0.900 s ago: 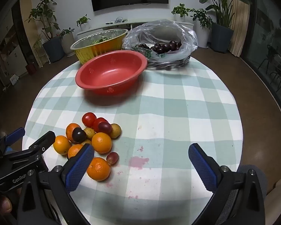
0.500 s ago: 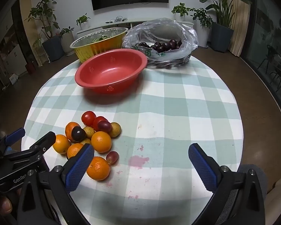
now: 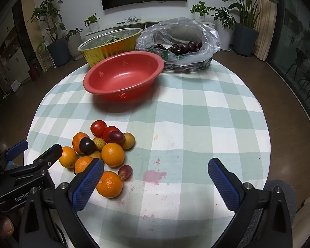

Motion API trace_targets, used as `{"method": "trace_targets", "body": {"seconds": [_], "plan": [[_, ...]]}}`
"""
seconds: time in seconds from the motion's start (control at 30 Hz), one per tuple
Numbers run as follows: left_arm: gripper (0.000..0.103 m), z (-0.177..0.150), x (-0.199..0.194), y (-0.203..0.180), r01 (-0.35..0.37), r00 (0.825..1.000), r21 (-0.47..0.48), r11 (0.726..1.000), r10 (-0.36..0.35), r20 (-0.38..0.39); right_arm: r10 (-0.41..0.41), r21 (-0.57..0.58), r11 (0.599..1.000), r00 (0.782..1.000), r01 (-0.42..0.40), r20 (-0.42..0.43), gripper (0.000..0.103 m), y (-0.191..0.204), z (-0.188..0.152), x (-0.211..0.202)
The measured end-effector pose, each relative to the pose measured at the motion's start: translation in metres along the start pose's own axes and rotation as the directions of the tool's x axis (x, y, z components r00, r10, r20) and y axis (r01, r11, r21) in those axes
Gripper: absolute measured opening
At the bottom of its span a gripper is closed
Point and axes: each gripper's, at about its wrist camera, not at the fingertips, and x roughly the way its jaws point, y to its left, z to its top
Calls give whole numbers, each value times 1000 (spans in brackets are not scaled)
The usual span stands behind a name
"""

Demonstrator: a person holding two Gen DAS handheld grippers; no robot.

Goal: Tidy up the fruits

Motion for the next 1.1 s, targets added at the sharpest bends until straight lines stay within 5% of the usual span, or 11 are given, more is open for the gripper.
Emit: {"method": "trace_targets", "body": {"seconds": [1.1], "plan": [[103, -2, 3, 2, -2, 1000, 2, 1000, 2, -4, 1, -1, 1000, 1000, -1, -14, 103, 3, -1, 4]]}}
